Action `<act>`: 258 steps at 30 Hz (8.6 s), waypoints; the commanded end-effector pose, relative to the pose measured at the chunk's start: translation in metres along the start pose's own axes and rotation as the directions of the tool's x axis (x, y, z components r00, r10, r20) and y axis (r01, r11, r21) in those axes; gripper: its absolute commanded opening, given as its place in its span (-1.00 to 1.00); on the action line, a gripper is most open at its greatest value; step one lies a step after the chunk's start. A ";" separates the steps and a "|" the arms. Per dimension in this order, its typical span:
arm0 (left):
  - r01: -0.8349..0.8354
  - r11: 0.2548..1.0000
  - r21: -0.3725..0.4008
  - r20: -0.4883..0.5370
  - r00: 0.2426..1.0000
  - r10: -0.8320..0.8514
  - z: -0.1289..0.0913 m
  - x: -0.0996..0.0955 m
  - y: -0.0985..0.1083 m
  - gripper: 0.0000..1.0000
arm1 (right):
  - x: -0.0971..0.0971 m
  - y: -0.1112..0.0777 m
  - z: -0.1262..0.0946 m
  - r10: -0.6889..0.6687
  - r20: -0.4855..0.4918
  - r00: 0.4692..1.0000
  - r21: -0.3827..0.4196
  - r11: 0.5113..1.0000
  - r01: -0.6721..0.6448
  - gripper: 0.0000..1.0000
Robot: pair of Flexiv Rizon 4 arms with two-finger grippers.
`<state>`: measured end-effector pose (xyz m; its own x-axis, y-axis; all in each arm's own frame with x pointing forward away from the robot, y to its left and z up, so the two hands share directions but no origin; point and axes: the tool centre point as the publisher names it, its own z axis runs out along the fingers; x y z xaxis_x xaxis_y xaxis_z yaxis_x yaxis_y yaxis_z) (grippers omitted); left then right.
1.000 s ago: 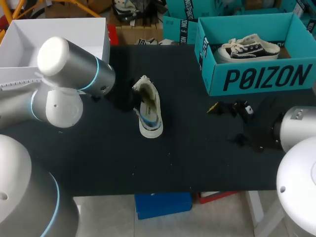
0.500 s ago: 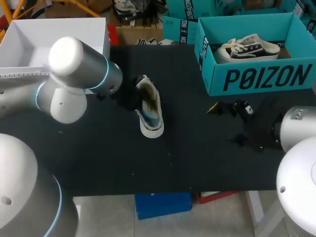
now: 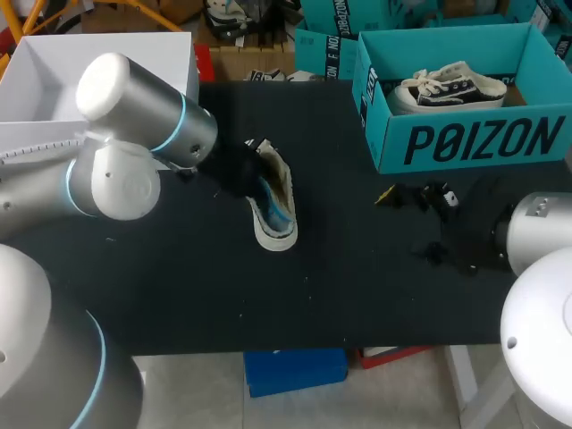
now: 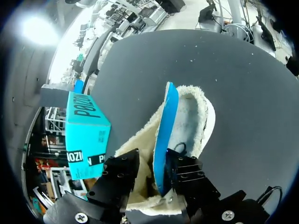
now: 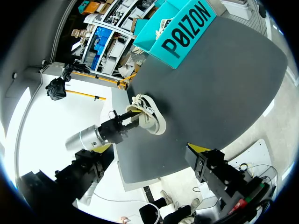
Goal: Take the shoe out of the shoebox, open the shoe tongue, remove and reinsert the insole, then place the shoe into the shoebox
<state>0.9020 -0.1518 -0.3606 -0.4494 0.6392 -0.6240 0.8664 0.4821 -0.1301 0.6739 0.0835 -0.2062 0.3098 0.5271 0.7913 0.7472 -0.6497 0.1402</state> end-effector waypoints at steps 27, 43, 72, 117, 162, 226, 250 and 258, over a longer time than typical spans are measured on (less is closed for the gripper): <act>-0.036 0.989 0.142 -0.023 0.999 0.040 -0.003 0.022 -0.029 -1.00 | -0.007 0.001 -0.006 0.014 -0.013 1.000 0.036 0.999 -0.013 1.00; -0.060 0.998 -0.016 -0.021 0.998 0.060 -0.005 0.020 -0.001 -1.00 | -0.007 0.001 -0.006 0.014 -0.013 1.000 0.036 0.999 -0.013 1.00; 0.063 0.983 0.171 -0.068 0.996 -0.052 -0.018 0.010 -0.025 1.00 | -0.007 0.001 -0.006 0.014 -0.013 1.000 0.036 0.999 -0.013 1.00; -0.032 0.988 0.149 -0.399 0.913 0.090 0.014 0.048 -0.031 -1.00 | -0.007 0.001 -0.006 0.014 -0.013 1.000 0.036 0.999 -0.013 1.00; -0.057 0.998 0.033 -0.429 0.901 0.065 -0.057 0.038 -0.022 0.43 | -0.007 0.001 -0.006 0.014 -0.013 1.000 0.036 0.999 -0.013 1.00; 0.244 0.967 -0.067 0.010 0.970 -0.244 -0.017 -0.041 0.058 -1.00 | -0.007 0.001 -0.006 0.014 -0.013 1.000 0.036 0.999 -0.013 1.00; 0.301 0.953 -0.025 -0.010 0.953 -0.302 -0.027 -0.014 0.051 -0.84 | -0.007 0.001 -0.006 0.014 -0.013 1.000 0.036 0.999 -0.013 1.00; 0.296 0.955 -0.011 -0.019 0.955 -0.296 -0.017 -0.019 0.044 -0.72 | -0.007 0.001 -0.006 0.014 -0.013 1.000 0.036 0.999 -0.013 1.00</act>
<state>0.9427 -0.1283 -0.3381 -0.6919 0.4787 -0.5404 0.6903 0.6580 -0.3010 0.6739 0.0835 -0.2062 0.3099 0.5271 0.7913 0.7472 -0.6497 0.1402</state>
